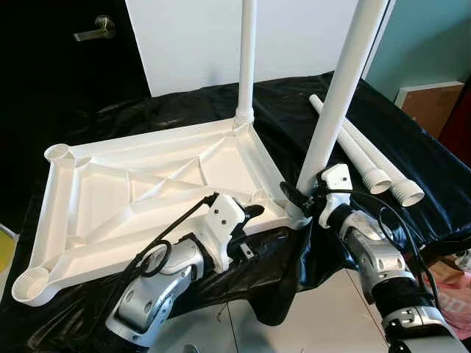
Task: Building children table
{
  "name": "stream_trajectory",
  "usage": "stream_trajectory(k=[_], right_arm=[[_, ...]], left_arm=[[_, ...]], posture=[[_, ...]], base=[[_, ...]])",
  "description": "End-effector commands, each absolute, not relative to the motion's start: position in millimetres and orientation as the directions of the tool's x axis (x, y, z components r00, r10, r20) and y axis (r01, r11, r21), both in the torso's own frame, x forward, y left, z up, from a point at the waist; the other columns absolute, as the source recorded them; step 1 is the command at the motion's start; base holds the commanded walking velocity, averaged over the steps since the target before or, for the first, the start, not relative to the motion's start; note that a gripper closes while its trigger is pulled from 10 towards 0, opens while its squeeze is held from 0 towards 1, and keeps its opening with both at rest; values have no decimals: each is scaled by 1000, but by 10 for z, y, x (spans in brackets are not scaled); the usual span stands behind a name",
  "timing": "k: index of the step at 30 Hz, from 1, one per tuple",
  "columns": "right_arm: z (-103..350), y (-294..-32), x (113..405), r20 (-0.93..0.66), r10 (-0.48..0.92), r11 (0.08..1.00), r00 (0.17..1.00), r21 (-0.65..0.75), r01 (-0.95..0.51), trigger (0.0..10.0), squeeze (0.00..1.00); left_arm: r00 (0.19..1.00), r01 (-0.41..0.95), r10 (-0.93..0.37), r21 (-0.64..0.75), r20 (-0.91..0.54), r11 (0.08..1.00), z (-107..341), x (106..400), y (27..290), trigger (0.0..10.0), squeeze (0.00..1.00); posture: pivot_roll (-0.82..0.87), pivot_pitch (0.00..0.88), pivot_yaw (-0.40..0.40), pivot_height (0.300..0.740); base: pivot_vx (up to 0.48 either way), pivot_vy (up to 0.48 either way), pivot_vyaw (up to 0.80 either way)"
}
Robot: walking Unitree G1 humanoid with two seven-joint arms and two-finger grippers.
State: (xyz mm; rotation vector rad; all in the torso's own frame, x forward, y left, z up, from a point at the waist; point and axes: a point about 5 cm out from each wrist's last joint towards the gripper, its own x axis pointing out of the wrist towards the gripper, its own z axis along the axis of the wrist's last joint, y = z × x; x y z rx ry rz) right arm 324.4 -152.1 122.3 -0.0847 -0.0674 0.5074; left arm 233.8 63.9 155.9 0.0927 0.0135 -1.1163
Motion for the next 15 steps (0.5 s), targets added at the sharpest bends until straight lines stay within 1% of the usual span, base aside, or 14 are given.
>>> stream_trajectory(k=[1, 5, 7, 8, 9, 11, 14, 15], right_arm=[[1119, -1560, 3200, 13, 415, 907, 910, -89, -412, 10000, 0], [1108, -1536, 3174, 19, 397, 915, 918, -86, -394, 10000, 0], [1086, -1518, 3142, 22, 335, 940, 942, -73, -333, 10000, 0], [1086, -1518, 3142, 22, 335, 940, 942, -73, -333, 10000, 0], [1067, -1512, 3130, 21, 230, 972, 973, -53, -228, 10000, 0], [1067, -1512, 3130, 21, 230, 972, 973, -53, -228, 10000, 0], [1044, -1464, 3108, 22, 118, 992, 993, -38, -117, 10000, 0], [1044, -1464, 3108, 22, 118, 992, 993, -38, -117, 10000, 0]], left_arm=[[415, 909, -907, 63, -72, 412, 1542, 2314, 623, 10000, 0], [415, 909, -907, 63, -72, 411, 1540, 2312, 617, 10000, 0], [414, 910, -908, 63, -71, 410, 1537, 2308, 606, 10000, 0], [414, 910, -908, 63, -71, 410, 1537, 2308, 606, 10000, 0], [412, 911, -909, 63, -70, 408, 1534, 2303, 596, 10000, 0], [412, 911, -909, 63, -70, 408, 1534, 2303, 596, 10000, 0], [410, 912, -909, 62, -71, 406, 1533, 2299, 593, 10000, 0], [410, 912, -909, 62, -71, 406, 1533, 2299, 593, 10000, 0]], posture=[[-2, 2, -21, 740], [-3, 2, -24, 740], [-7, 4, -27, 740], [-7, 4, -27, 740], [-8, 5, -27, 740], [-8, 5, -27, 740], [-7, 11, -31, 740], [-7, 11, -31, 740]], base=[[0, 0, 0], [0, 0, 0], [0, 0, 0], [0, 0, 0], [0, 0, 0], [0, 0, 0], [0, 0, 0], [0, 0, 0]])
